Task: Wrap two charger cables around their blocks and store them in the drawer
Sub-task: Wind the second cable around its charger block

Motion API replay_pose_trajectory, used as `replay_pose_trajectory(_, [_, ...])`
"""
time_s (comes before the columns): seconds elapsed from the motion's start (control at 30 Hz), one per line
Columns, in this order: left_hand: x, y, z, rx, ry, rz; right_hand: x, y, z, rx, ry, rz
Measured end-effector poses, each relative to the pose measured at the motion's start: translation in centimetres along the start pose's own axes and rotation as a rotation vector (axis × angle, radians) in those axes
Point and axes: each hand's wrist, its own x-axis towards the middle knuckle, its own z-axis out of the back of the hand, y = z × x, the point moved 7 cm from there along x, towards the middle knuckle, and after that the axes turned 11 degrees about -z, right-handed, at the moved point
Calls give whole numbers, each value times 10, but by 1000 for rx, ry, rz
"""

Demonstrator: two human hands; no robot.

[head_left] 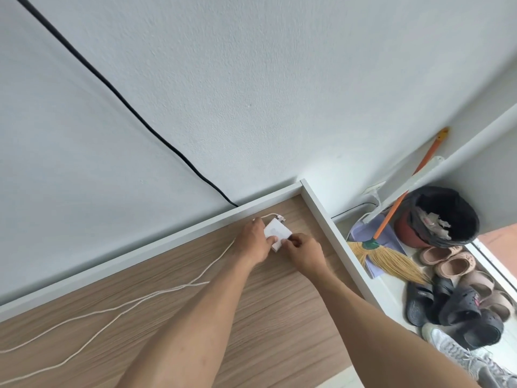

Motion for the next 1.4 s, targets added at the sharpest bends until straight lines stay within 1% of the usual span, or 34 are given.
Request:
replay_pose_trajectory(0.07, [-5, 6, -2, -93, -13, 76, 1, -5, -2, 117, 31, -69])
replay_pose_trajectory(0.2, [-17, 12, -7, -416, -46, 239, -3, -9, -10, 228, 101, -104])
replay_pose_trajectory(0.4, [-34, -2, 5, -640, -3, 199, -33, -2, -3, 526, 212, -116])
replay_pose_trajectory(0.53, [-52, -9, 33, -777, -68, 184, -62, 14, 6, 590, 271, -24])
replay_pose_trajectory(0.63, [-71, -18, 59, -874, -128, 129, -92, 24, 2, 530, 338, 14])
replay_pose_trajectory(0.7, [-76, -26, 73, -931, -142, 91, -107, 31, -7, 404, 423, 16])
replay_pose_trajectory(0.77, [-95, -31, 91, -987, -171, 59, -135, 42, -15, 309, 477, 55])
replay_pose_trajectory(0.93, [-150, -17, 136, -1070, -295, 26, -202, 74, -32, 279, 543, 192])
replay_pose_trajectory(1.07, [-196, -1, 171, -1178, -477, -7, -240, 81, -44, 224, 503, 252])
replay_pose_trajectory(1.17, [-231, 7, 196, -1233, -570, -62, -259, 84, -55, 262, 454, 293])
replay_pose_trajectory(1.3, [-279, 20, 214, -1201, -568, -103, -287, 88, -74, 244, 422, 349])
replay_pose_trajectory(1.4, [-313, 32, 223, -1155, -508, -136, -308, 94, -87, 213, 410, 395])
